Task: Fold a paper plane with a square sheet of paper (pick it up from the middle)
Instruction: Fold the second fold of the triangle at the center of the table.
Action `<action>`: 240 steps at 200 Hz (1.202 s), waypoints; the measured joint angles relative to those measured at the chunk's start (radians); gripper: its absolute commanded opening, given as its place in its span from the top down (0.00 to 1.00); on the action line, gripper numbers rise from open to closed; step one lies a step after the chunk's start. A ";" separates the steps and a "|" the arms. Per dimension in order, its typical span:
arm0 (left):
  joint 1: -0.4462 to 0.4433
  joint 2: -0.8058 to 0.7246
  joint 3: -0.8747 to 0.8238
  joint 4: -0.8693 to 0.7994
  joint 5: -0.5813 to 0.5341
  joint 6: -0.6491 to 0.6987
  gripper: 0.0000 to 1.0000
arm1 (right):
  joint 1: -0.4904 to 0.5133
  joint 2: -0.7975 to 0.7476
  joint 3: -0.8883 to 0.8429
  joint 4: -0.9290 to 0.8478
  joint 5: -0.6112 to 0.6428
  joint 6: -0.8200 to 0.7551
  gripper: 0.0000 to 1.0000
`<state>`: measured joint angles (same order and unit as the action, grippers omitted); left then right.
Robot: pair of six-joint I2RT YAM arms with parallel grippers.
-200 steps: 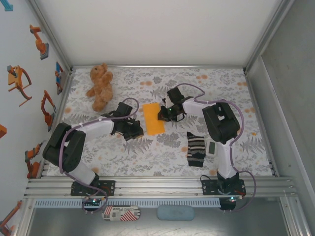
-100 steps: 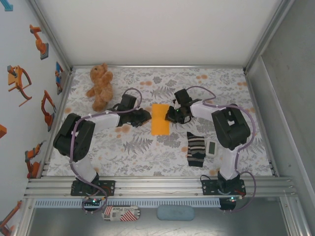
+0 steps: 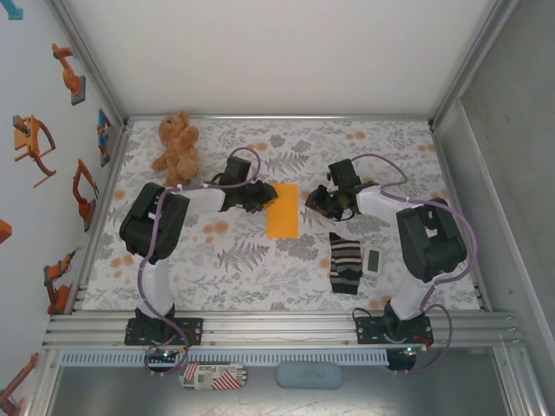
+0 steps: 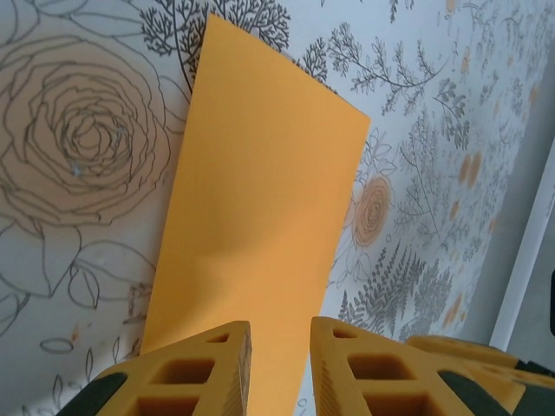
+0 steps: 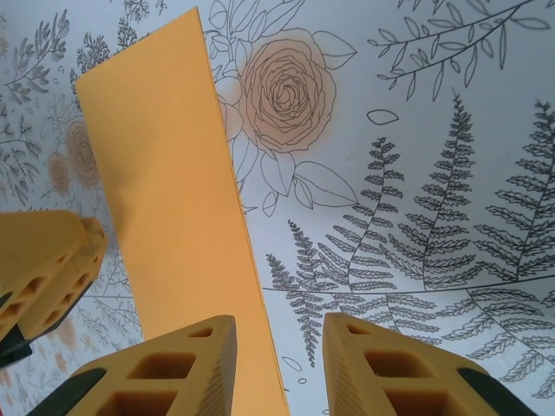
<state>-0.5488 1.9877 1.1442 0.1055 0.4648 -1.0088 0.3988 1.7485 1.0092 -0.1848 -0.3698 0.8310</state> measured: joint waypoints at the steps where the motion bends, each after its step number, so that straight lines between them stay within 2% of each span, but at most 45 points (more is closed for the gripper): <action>1: 0.000 0.000 0.001 -0.001 0.000 0.000 0.77 | 0.000 0.000 0.000 0.000 0.000 0.000 0.68; 31: 0.008 0.005 0.006 -0.059 -0.018 0.003 0.76 | 0.000 0.000 -0.008 0.023 -0.014 -0.001 0.61; 41: 0.013 0.011 0.009 -0.075 -0.019 0.005 0.76 | 0.000 0.000 -0.016 0.029 -0.024 0.004 0.52; 52: 0.016 0.025 0.019 -0.090 -0.018 0.010 0.76 | 0.000 0.000 -0.029 0.038 -0.038 0.002 0.50; 148: 0.034 0.019 0.039 -0.172 -0.059 0.014 0.77 | 0.010 0.000 -0.077 0.056 -0.108 0.026 0.58; 240: 0.047 0.004 0.031 -0.200 -0.084 -0.019 0.77 | 0.144 0.000 -0.112 0.087 -0.180 0.097 0.58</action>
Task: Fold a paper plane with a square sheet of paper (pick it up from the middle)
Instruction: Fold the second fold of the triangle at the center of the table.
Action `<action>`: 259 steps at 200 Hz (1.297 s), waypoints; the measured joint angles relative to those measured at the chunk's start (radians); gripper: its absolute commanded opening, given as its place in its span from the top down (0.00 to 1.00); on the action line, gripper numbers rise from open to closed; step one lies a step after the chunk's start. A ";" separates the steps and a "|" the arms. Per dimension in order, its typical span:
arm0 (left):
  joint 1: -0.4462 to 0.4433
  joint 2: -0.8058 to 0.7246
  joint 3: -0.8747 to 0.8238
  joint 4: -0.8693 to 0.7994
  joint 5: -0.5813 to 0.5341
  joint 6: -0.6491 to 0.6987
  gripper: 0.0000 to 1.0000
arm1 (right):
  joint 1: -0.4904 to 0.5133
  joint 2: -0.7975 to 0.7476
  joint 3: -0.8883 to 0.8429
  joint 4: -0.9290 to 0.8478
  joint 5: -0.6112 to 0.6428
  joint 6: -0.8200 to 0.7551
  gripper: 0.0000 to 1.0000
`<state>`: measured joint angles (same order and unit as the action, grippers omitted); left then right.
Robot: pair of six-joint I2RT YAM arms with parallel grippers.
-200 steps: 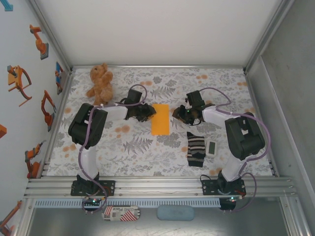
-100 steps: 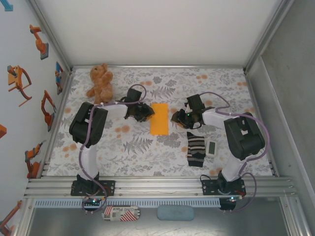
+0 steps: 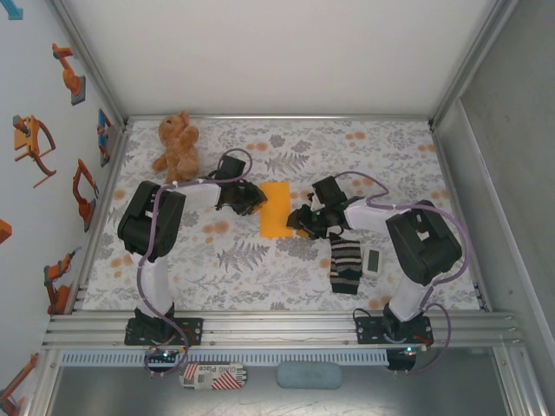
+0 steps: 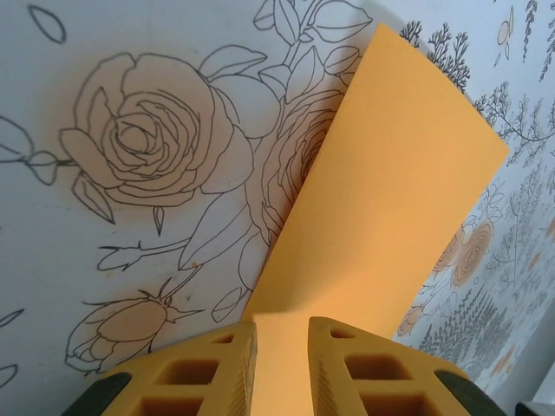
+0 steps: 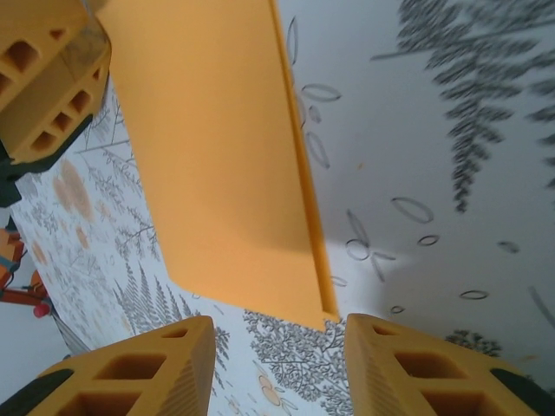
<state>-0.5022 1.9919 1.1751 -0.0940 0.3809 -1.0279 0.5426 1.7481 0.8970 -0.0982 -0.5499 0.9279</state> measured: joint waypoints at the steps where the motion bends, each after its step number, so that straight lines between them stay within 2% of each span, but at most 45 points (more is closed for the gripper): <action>1: 0.000 0.000 0.000 0.000 0.000 0.000 0.77 | 0.000 0.000 0.000 0.000 0.000 0.000 0.58; 75: 0.000 0.000 0.000 0.000 0.000 -0.014 0.77 | 0.011 0.020 0.000 0.002 0.000 0.001 0.59; 100: 0.000 0.000 0.000 0.000 0.000 -0.014 0.77 | 0.012 0.033 0.000 0.010 -0.001 0.002 0.63; 206: 0.002 0.000 -0.004 0.005 0.002 -0.017 0.77 | 0.020 0.034 0.000 0.095 -0.014 0.020 0.66; 259: 0.002 0.000 -0.005 0.007 0.002 -0.018 0.77 | 0.020 0.038 -0.010 0.071 0.000 0.045 0.66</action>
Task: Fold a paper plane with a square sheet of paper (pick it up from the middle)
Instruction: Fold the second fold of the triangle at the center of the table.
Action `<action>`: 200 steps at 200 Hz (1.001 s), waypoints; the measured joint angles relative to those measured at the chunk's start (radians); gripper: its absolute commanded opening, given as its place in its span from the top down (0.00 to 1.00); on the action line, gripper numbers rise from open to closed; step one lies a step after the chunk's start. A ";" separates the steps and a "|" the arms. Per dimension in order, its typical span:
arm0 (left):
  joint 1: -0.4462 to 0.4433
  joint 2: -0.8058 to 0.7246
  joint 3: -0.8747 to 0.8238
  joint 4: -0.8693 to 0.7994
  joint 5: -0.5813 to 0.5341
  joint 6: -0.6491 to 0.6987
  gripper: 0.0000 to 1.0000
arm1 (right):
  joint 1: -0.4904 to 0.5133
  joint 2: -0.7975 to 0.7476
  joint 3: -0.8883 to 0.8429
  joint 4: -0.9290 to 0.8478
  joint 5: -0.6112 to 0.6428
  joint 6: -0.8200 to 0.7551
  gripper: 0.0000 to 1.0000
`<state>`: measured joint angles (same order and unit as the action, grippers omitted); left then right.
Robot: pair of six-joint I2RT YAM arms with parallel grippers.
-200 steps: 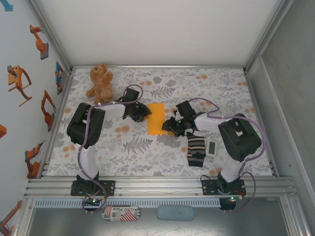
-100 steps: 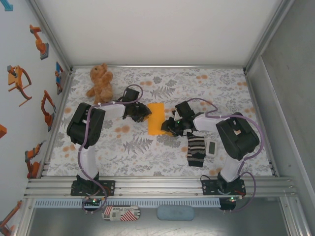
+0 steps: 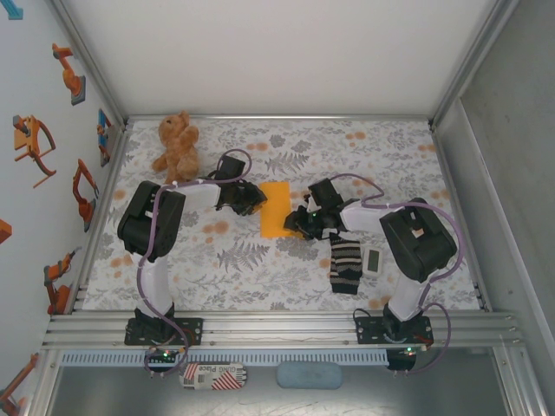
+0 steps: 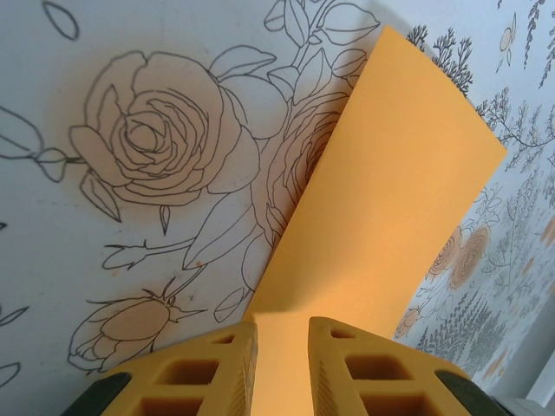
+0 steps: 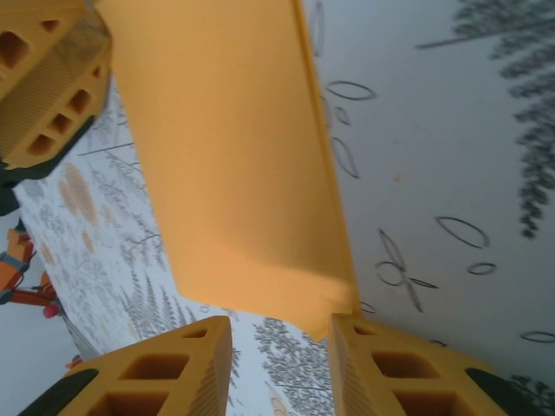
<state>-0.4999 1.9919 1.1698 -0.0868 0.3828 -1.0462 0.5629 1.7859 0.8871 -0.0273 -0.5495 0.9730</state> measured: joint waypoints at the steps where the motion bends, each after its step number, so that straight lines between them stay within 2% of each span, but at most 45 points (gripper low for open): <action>1: 0.000 0.000 0.000 0.000 0.000 0.000 0.77 | 0.000 0.000 0.000 -0.002 0.000 0.000 0.66; 23: 0.000 0.000 0.000 0.001 0.000 0.000 0.77 | 0.000 0.000 -0.004 -0.023 0.008 0.003 0.66; 74: 0.002 0.000 -0.002 0.004 0.003 -0.008 0.77 | 0.000 0.004 -0.004 -0.026 0.010 0.029 0.73; 200: 0.004 -0.001 -0.010 0.018 0.011 -0.014 0.77 | 0.000 0.011 -0.023 0.062 0.023 0.078 0.88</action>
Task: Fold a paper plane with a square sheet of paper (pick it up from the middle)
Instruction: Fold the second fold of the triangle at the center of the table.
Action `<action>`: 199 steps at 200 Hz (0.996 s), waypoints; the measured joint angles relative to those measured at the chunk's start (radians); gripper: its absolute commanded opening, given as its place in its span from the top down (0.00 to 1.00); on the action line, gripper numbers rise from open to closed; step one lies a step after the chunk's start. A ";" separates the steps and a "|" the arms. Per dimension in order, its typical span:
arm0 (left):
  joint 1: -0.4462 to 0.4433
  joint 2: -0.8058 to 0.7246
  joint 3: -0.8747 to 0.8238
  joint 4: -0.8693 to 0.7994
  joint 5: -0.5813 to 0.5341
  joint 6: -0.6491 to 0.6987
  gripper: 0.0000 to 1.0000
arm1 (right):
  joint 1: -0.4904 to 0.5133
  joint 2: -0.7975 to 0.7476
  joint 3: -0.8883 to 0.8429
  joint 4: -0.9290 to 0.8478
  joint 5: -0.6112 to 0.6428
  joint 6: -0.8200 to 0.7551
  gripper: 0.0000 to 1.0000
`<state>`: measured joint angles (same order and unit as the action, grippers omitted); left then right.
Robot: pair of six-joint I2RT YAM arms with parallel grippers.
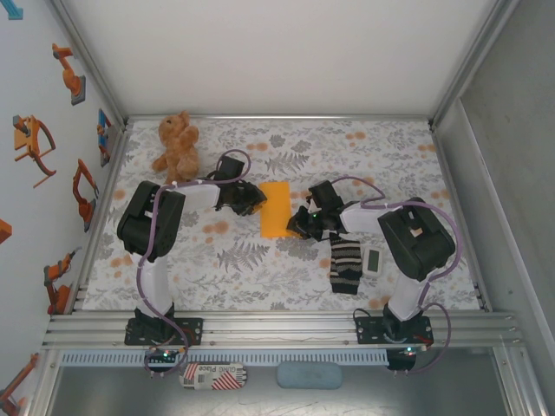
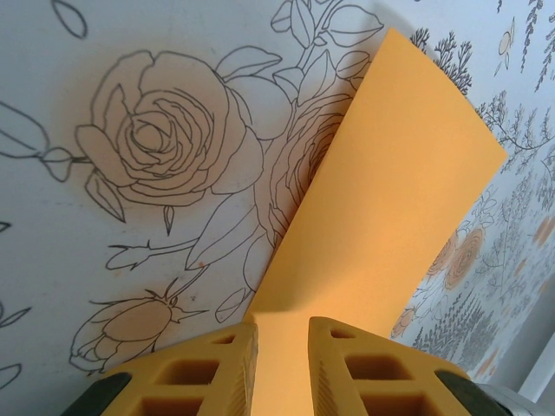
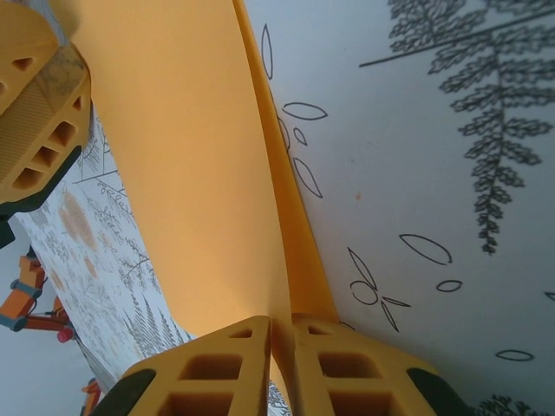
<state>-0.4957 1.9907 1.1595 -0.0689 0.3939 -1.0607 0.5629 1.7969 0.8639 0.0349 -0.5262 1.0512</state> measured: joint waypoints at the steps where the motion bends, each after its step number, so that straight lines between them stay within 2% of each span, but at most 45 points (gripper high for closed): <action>1: 0.000 0.000 0.000 0.000 0.000 0.000 0.77 | 0.000 0.000 0.000 0.000 0.000 0.000 0.89; 51: 0.006 -0.006 -0.007 0.006 0.019 0.014 0.76 | 0.000 -0.014 -0.008 0.000 0.021 -0.001 0.98; 139: 0.019 -0.011 -0.015 0.114 0.130 0.092 0.76 | -0.003 -0.038 -0.003 -0.088 0.022 -0.060 1.00; 199: 0.010 0.027 0.061 0.030 0.126 0.150 0.77 | -0.003 -0.038 0.020 -0.097 0.021 -0.084 1.00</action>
<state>-0.4858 2.0182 1.2209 -0.0391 0.5194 -0.9112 0.5598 1.7588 0.8841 -0.0624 -0.5049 0.9676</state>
